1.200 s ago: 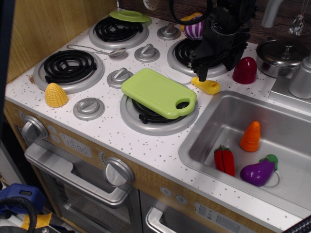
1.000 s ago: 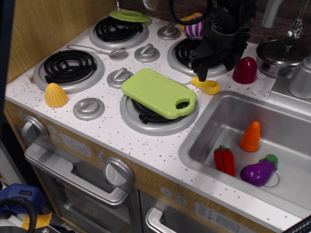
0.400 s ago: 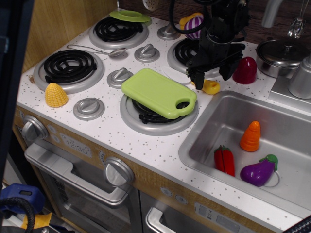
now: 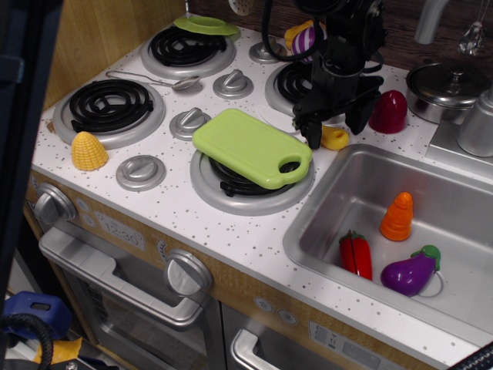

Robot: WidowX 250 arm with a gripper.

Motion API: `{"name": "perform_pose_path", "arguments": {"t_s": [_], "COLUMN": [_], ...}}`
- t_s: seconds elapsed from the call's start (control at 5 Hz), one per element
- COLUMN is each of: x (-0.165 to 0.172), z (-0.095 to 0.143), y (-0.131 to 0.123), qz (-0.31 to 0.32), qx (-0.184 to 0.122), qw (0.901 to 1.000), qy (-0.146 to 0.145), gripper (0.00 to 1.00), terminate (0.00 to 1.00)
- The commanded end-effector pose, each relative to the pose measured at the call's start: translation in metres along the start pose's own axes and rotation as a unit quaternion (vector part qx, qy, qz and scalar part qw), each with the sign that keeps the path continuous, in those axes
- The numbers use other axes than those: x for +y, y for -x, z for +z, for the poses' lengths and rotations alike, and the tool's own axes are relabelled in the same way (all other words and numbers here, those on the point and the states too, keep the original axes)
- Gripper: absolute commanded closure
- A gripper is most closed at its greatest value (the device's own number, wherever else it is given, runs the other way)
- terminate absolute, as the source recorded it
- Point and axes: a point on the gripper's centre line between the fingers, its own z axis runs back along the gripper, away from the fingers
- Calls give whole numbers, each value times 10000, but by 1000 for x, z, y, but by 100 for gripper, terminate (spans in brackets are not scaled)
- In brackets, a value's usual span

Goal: Put knife on cutting board

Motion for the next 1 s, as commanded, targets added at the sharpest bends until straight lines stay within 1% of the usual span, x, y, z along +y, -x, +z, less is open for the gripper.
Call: {"name": "perform_pose_path", "arguments": {"t_s": [0.0,0.2,0.4,0.6,0.8], "x": [-4,-5,-8,-9,0], "z": [10,13,43,79,102], "y": [-15,-16,-19,-17,-18], "qz": [261,268,195,250,399], "qx": [175,143,-121,-605,-833], "qw": [9989,9991,9997,9977,9950], "qy": [337,301,97,-175,-374], "gripper": [0,100,100,100,100], "terminate": [0,0,0,0,0]}}
